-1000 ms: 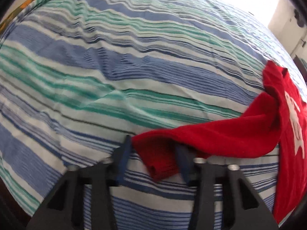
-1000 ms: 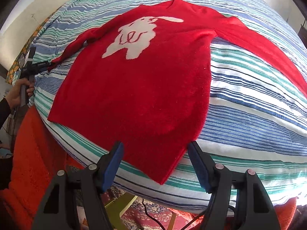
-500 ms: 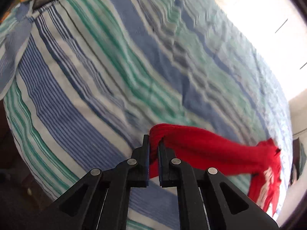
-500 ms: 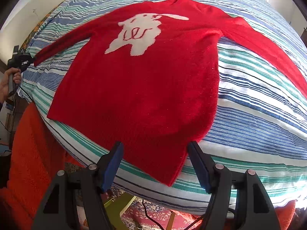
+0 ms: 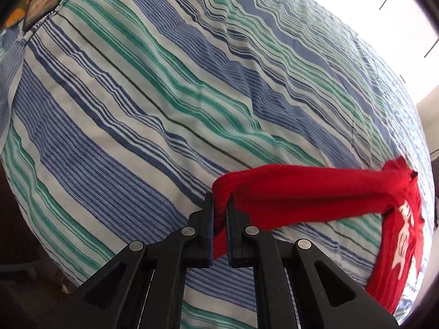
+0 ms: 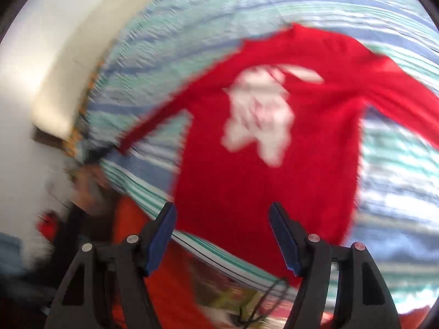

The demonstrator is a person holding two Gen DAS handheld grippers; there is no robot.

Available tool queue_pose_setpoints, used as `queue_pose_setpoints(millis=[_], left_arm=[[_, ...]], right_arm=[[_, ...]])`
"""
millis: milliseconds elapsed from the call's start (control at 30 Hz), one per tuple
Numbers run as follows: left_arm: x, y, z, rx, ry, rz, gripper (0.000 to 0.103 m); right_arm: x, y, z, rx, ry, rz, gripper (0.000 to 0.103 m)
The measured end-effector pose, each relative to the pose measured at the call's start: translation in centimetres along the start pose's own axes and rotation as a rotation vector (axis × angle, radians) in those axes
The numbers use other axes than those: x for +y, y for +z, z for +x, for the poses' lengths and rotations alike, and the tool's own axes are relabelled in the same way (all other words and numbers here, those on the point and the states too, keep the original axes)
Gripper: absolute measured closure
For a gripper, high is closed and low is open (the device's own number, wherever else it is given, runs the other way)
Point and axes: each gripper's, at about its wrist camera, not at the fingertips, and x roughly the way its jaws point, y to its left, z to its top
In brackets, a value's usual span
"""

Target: Fold small clothes

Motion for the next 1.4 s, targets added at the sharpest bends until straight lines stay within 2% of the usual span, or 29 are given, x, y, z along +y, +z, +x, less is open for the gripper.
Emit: queue_pose_setpoints(millis=[67,100,133,200,267,333,400,467,533,667,733,767,800,833,900,967,1033,1100,1133,1167,1233,1267,1300,1400], left_arm=[[0.4,-0.4,0.5,0.004,-0.010,-0.008,0.098],[0.6,-0.6,0.5,0.006,-0.014,-0.013,0.098],[0.8,-0.7,0.8,0.009,-0.020,-0.023,0.098],[1.2,-0.8,1.1,0.014,-0.034,-0.041,0.098],[1.4,-0.9,1.2,0.013,-0.044,-0.049,0.098],[1.3,-0.8,1.2,0.012,-0.046,-0.042,0.098],[1.2,-0.7,1.2,0.009,-0.047,-0.028,0.098],[1.1,-0.8,1.2,0.008,-0.046,-0.014,0.098],[1.1,-0.8,1.3,0.010,-0.045,-0.008,0.098],[0.7,-1.0,1.4,0.013,-0.026,0.033,0.098],[0.5,-1.1,1.2,0.012,-0.017,0.054,0.098],[0.4,-1.1,1.0,0.007,-0.018,0.061,0.098],[0.4,-1.0,0.5,-0.006,-0.023,0.061,0.098],[0.5,-0.9,0.1,-0.021,-0.029,0.055,0.098],[0.6,-0.5,-1.0,-0.073,-0.056,0.033,0.098],[0.6,0.0,-1.0,-0.098,-0.053,0.021,0.097],[-0.2,0.3,0.7,-0.064,-0.004,0.054,0.096],[-0.8,0.1,2.4,-0.014,0.059,0.098,0.087],[-1.1,-0.1,2.8,-0.004,0.090,0.119,0.086],[-1.1,-0.1,2.6,-0.007,0.093,0.123,0.083],[-0.4,0.0,2.1,-0.008,0.080,0.094,0.074],[0.1,0.1,1.8,-0.006,0.071,0.066,0.066],[1.0,0.3,1.5,-0.004,0.056,0.020,0.064],[2.9,0.3,0.4,-0.030,0.046,-0.090,0.064]], right_arm=[[1.4,5.5,0.9,0.016,0.140,0.058,0.025],[2.0,8.6,2.2,0.025,0.186,0.081,0.025],[2.4,11.2,3.3,0.019,0.187,0.088,0.025],[3.0,17.0,6.4,-0.007,0.107,0.040,0.025],[3.1,22.3,9.5,-0.065,-0.020,-0.056,0.025],[1.9,26.9,13.3,-0.026,-0.124,-0.106,0.025],[-0.6,30.4,17.0,0.043,-0.209,-0.056,0.031],[-2.5,32.3,19.5,0.089,-0.218,0.025,0.033],[-3.2,33.0,21.6,0.127,-0.205,0.054,0.038],[-3.9,33.6,26.1,0.238,-0.342,0.048,0.052],[-4.8,33.7,27.3,0.275,-0.381,0.091,0.082],[-3.9,33.9,27.3,0.269,-0.387,0.037,0.099],[-2.9,34.2,27.2,0.261,-0.368,-0.020,0.099],[-1.7,34.7,26.4,0.217,-0.329,-0.066,0.099],[0.0,35.1,23.4,0.080,-0.229,-0.128,0.099],[0.7,35.0,20.6,-0.047,-0.178,-0.193,0.099],[-0.2,34.8,20.6,-0.083,-0.208,-0.214,0.099],[-2.5,34.2,21.9,-0.061,-0.246,-0.164,0.099],[-3.2,34.2,21.9,-0.050,-0.278,-0.138,0.099],[-4.0,34.0,22.6,-0.035,-0.301,-0.112,0.094],[-4.5,33.8,22.8,-0.034,-0.354,-0.115,0.065],[-4.2,33.6,22.6,-0.049,-0.368,-0.137,0.041],[-3.8,33.5,22.3,-0.069,-0.376,-0.161,0.035],[-1.5,33.1,19.6,-0.141,-0.412,-0.257,0.035]])
